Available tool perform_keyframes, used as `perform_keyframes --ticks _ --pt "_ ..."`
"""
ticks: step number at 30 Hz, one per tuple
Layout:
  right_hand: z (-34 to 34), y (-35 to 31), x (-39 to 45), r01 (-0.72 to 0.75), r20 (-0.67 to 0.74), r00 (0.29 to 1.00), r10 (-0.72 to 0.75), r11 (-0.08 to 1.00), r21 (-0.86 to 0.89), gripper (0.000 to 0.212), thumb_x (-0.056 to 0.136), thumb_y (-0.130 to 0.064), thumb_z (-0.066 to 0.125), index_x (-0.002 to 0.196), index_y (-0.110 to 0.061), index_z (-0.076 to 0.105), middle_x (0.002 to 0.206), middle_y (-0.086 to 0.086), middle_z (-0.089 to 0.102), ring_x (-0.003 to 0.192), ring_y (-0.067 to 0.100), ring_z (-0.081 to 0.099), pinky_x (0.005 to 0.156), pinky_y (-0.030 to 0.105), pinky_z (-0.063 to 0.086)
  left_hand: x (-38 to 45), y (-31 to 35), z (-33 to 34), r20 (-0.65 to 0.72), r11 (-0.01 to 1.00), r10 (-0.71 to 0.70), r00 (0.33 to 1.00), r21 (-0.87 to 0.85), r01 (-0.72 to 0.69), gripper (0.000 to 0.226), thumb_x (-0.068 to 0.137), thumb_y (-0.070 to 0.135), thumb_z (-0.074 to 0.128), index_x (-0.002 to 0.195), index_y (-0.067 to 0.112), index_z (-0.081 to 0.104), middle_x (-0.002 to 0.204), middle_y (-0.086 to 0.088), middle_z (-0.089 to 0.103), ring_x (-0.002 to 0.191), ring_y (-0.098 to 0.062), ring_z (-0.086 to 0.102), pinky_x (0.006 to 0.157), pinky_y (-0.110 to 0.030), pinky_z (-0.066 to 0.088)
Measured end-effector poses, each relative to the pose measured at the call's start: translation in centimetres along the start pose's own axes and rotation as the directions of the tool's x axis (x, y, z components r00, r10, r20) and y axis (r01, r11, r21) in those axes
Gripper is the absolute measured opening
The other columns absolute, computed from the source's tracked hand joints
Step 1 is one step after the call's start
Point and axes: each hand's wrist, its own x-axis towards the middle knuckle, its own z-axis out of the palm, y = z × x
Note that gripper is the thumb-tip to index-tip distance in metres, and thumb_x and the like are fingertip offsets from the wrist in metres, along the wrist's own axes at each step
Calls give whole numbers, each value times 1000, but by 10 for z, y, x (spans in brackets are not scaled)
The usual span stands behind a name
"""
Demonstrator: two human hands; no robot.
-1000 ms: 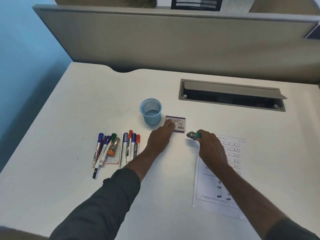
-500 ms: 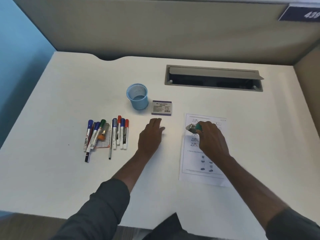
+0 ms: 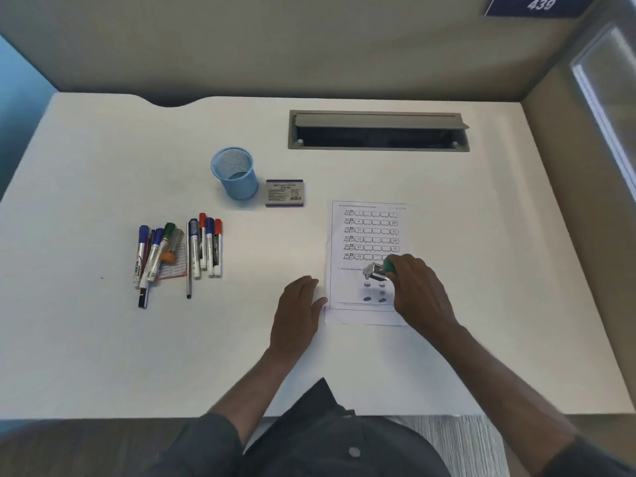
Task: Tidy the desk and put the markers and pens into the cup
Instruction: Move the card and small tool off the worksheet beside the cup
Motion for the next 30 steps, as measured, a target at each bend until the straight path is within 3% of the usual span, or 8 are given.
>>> perform_keyframes --ticks 6,12,23,30 --pt "-7 17 -36 -35 26 999 35 999 -16 18 91 0 57 93 -18 53 80 -4 48 67 23 38 56 32 26 -22 7 18 25 998 69 997 -17 -69 48 99 24 61 142 4 51 156 -12 41 147 -31 36 119 -50 34" --pt "-7 26 -62 -13 75 997 18 998 -60 23 84 4 63 91 -16 54 77 -2 48 63 22 34 55 31 27 -32 7 30 80 984 179 981 -41 -176 65 100 36 57 155 12 31 167 -3 17 156 -23 9 126 -49 12" --pt "1 30 -64 64 131 990 -47 989 -133 26 78 2 70 92 -15 57 76 0 53 62 21 32 58 30 25 -35 2 38 101 980 197 975 -8 -197 73 100 45 54 157 12 24 168 -1 13 156 -22 8 126 -51 15" --pt "2 29 -61 95 191 980 -61 980 -176 29 74 3 71 92 -16 57 76 0 53 62 24 44 59 29 25 -34 -1 41 88 981 196 977 -8 -196 73 100 45 53 158 13 23 168 0 12 156 -23 9 126 -50 15"
